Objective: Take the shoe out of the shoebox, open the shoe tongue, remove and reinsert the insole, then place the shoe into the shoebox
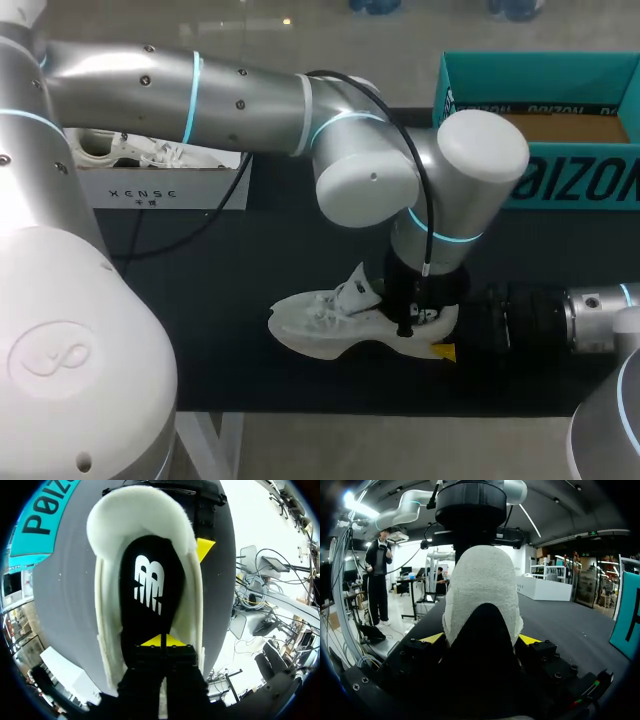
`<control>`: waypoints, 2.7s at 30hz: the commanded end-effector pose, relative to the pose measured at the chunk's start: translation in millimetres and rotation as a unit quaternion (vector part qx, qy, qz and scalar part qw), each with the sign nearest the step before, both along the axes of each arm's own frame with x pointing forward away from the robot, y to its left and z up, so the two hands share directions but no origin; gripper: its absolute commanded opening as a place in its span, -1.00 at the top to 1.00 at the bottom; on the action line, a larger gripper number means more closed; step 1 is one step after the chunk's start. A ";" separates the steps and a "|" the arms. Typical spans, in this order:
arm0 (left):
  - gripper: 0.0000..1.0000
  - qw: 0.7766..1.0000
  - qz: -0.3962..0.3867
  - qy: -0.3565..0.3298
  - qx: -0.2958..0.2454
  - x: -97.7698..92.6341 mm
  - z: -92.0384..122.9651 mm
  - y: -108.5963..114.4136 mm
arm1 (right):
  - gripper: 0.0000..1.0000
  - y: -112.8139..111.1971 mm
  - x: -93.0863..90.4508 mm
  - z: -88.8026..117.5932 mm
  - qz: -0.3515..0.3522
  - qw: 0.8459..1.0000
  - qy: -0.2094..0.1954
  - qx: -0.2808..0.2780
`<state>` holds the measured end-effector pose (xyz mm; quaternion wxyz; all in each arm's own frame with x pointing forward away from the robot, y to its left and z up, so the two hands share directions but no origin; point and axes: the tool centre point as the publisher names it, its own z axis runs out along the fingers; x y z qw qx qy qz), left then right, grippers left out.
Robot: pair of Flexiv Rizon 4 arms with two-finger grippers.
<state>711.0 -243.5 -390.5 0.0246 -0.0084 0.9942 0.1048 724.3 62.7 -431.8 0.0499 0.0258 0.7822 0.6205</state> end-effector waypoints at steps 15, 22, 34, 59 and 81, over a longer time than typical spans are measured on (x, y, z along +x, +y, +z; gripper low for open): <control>0.36 1.000 -0.020 -0.015 -0.009 -10.9 -5.9 -6.4 | 1.00 1.6 0.6 -2.1 -0.001 1.000 0.000 -0.002; 0.36 1.000 -0.019 -0.016 -0.009 -8.2 -8.0 -6.3 | 1.00 1.6 0.6 -2.1 -0.001 1.000 0.000 -0.002; 0.33 0.998 -0.031 -0.045 -0.011 -6.5 -28.0 -8.9 | 1.00 1.6 0.6 -2.1 -0.001 1.000 0.000 -0.002; 1.00 0.992 -0.007 -0.122 -0.025 18.2 -41.4 -8.1 | 1.00 1.6 0.6 -2.1 -0.001 1.000 0.000 -0.002; 1.00 0.987 0.026 -0.145 -0.059 11.2 13.3 -2.8 | 1.00 1.6 0.6 -2.1 -0.001 1.000 0.000 -0.002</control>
